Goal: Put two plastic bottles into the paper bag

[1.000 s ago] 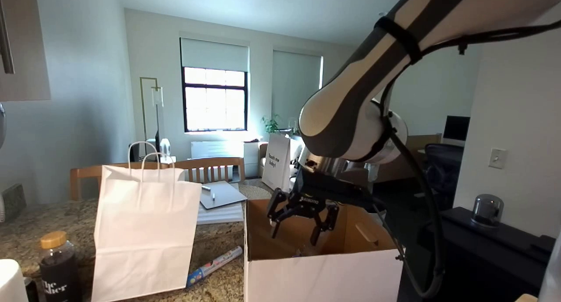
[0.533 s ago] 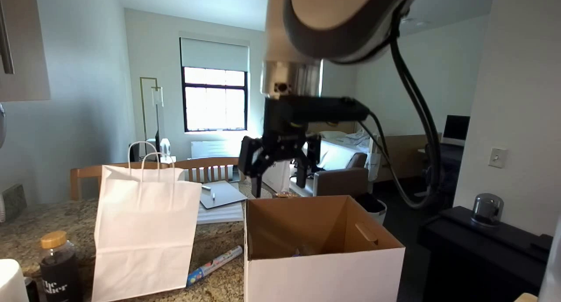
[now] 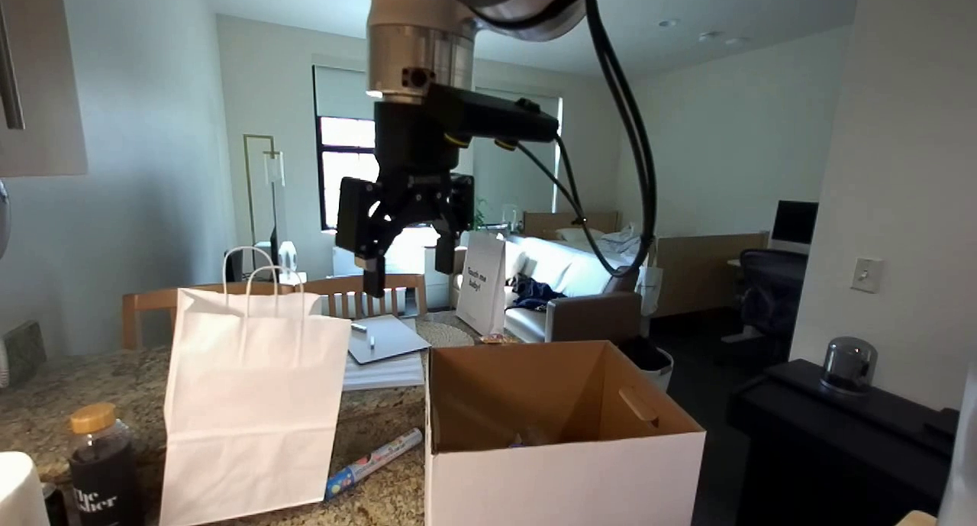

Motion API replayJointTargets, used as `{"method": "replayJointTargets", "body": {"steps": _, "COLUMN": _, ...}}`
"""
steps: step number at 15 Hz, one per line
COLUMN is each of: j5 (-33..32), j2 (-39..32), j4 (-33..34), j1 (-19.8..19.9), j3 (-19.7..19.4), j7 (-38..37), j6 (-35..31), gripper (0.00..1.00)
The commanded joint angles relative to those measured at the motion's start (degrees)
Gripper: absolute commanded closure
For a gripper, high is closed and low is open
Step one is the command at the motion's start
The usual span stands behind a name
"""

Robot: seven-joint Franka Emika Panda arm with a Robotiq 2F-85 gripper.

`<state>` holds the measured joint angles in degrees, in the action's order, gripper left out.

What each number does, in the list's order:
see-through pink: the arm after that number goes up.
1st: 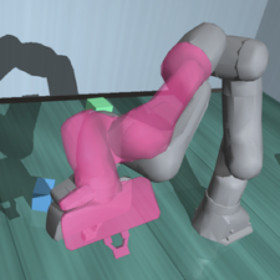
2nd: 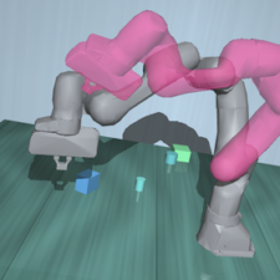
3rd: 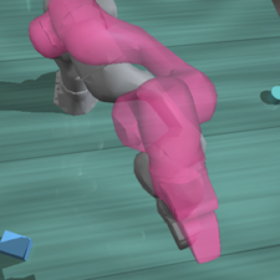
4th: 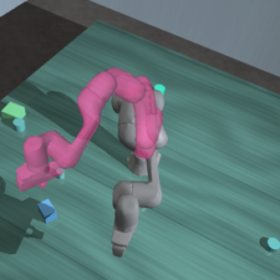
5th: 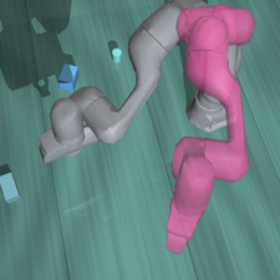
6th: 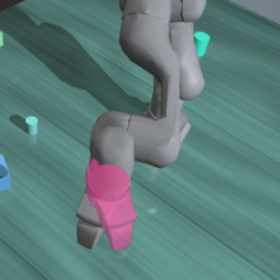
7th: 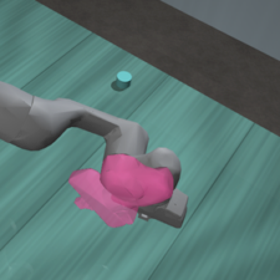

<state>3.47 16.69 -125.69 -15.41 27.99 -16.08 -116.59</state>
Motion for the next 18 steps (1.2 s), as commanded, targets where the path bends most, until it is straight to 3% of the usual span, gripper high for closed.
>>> {"method": "replayJointTargets", "body": {"steps": 1, "j5": -1.5, "j2": -8.5, "j4": 4.5, "j1": -3.1, "j3": -0.5, "j7": 7.1, "j6": -1.2, "gripper": 0.00}}
{"method": "replayJointTargets", "body": {"steps": 6, "j5": -4.2, "j2": -22.4, "j4": 8.1, "j1": -8.4, "j3": 0.9, "j7": 12.9, "j6": -6.1, "gripper": 0.00}}
{"method": "replayJointTargets", "body": {"steps": 12, "j5": -20.2, "j2": -39.3, "j4": 14.7, "j1": -16.5, "j3": -2.4, "j7": 10.1, "j6": -12.3, "gripper": 0.00}}
{"method": "replayJointTargets", "body": {"steps": 18, "j5": -20.7, "j2": -51.1, "j4": 24.1, "j1": -22.9, "j3": -6.1, "j7": 14.1, "j6": -11.2, "gripper": 0.00}}
